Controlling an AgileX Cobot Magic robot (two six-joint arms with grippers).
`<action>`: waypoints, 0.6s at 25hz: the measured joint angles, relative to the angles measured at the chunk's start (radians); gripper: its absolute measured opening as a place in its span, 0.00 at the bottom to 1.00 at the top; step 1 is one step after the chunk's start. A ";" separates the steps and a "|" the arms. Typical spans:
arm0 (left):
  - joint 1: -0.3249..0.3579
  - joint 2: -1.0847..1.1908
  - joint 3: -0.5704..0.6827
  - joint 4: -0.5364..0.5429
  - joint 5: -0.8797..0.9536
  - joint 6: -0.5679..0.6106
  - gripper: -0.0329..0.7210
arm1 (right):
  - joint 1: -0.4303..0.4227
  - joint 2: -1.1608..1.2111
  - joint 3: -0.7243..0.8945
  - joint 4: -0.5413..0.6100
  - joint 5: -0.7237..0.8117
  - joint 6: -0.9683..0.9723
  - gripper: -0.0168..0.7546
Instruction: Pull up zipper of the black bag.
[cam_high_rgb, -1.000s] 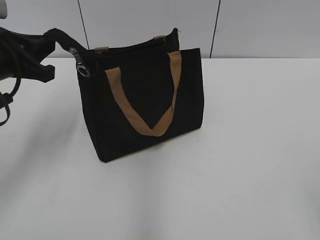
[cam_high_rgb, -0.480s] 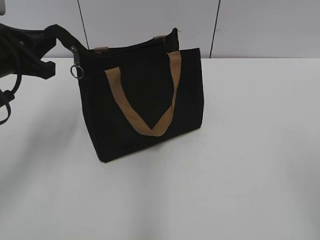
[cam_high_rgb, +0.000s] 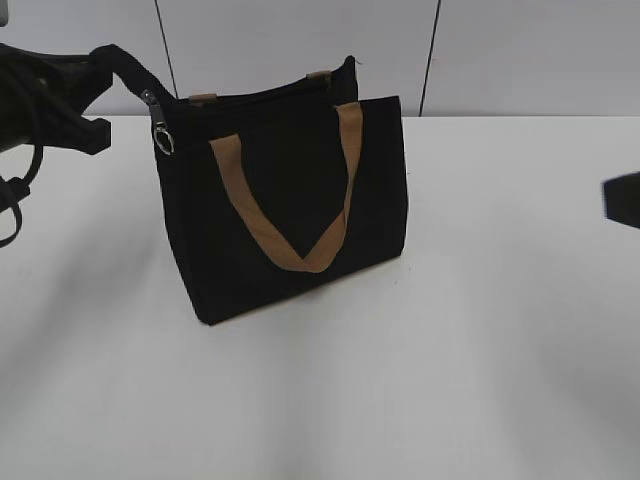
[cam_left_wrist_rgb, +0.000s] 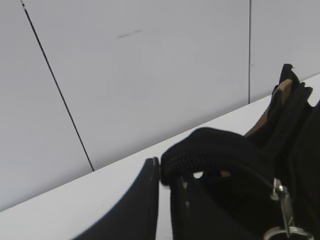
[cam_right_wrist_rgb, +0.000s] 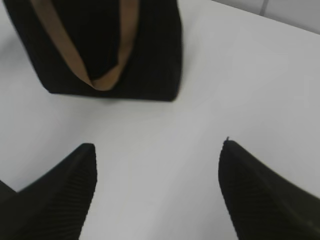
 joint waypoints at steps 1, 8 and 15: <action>0.000 0.000 0.000 0.000 0.000 0.000 0.08 | 0.016 0.049 -0.022 0.050 -0.008 -0.062 0.77; -0.002 0.000 0.000 0.000 -0.013 -0.007 0.08 | 0.172 0.404 -0.186 0.392 -0.023 -0.491 0.77; -0.002 0.000 0.000 0.000 -0.030 -0.104 0.08 | 0.323 0.697 -0.383 0.544 -0.026 -0.701 0.77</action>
